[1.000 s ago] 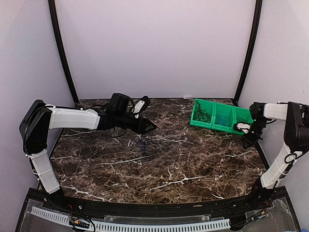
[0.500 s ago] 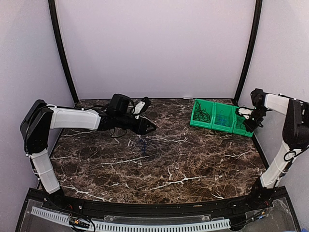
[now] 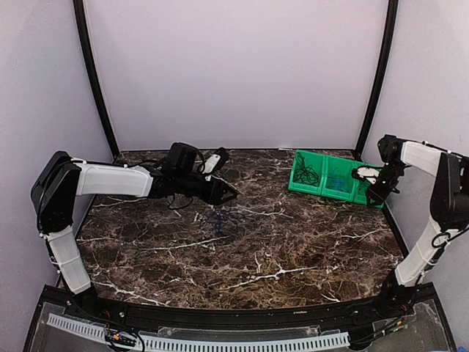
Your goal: Untangle the cables
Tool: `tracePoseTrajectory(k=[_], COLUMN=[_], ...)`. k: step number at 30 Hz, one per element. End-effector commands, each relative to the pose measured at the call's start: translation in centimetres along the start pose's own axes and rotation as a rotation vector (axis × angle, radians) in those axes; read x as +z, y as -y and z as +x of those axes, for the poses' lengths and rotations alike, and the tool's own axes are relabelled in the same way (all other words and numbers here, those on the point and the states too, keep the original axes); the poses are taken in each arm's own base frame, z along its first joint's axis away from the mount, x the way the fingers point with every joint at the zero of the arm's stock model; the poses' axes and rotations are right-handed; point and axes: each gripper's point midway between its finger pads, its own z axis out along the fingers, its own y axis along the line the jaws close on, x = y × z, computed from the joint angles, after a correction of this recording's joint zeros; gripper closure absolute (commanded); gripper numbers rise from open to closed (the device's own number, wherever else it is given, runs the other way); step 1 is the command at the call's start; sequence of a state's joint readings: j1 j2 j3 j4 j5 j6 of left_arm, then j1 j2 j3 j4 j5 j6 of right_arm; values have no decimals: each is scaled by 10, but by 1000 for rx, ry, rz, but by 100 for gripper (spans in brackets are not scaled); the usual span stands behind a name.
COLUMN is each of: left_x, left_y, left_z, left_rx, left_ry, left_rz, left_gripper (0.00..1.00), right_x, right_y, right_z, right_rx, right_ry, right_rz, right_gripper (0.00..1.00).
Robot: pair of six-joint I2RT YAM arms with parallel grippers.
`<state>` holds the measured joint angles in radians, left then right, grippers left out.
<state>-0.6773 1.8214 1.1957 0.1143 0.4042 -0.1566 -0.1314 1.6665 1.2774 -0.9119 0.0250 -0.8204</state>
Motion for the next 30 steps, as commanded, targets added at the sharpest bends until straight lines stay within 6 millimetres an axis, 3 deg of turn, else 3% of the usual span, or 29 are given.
tracePoseTrajectory(k=[1, 13, 19, 21, 24, 30], left_x=[2, 1, 2, 2, 2, 3], left_y=[5, 4, 4, 4, 4, 3], left_z=[-5, -2, 0, 1, 1, 1], left_rx=[23, 26, 26, 27, 28, 29], left_ry=[7, 0, -5, -6, -8, -8], left_rz=[22, 13, 15, 14, 12, 15], left_gripper=[49, 48, 49, 49, 48, 49], right_x=[16, 48, 57, 60, 57, 23], right_y=[-22, -28, -28, -29, -25, 8], right_z=[23, 28, 31, 32, 29, 2], right_rx=[-98, -94, -88, -88, -83, -74], right_ry=[-80, -160, -181, -190, -190, -113], right_rz=[-24, -62, -68, -78, -68, 27], right_gripper=[54, 53, 61, 70, 97, 100])
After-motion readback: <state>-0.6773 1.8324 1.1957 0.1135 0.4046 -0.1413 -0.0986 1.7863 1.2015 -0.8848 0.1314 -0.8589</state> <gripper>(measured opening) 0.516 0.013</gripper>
